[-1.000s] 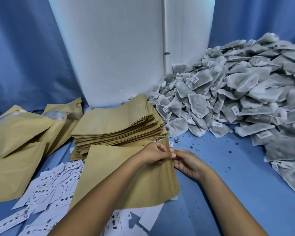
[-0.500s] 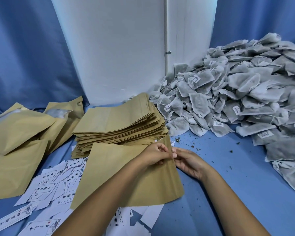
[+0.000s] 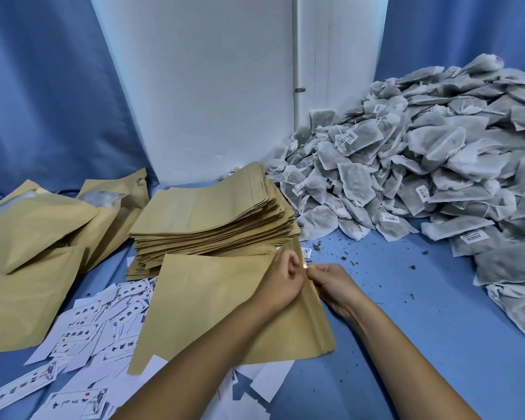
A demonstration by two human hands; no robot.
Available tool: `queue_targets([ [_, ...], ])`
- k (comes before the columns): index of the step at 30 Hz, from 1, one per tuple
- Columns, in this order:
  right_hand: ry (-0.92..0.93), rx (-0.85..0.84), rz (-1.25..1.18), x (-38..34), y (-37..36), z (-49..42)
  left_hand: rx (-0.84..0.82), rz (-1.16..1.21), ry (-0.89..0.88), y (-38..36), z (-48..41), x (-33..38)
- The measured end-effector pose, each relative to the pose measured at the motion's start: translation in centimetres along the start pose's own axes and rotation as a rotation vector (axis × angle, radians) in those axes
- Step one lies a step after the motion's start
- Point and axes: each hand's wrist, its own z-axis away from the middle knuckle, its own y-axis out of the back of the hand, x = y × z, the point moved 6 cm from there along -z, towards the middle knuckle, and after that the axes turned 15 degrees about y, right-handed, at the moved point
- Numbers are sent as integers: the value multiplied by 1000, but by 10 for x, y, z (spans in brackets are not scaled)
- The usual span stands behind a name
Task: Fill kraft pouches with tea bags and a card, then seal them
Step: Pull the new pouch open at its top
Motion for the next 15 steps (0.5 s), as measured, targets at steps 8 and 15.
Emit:
queue_targets([
  [8, 139, 146, 49, -15, 19, 2, 134, -639, -678, 9, 19, 41],
  [15, 26, 7, -217, -13, 6, 2, 75, -749, -858, 12, 16, 62],
])
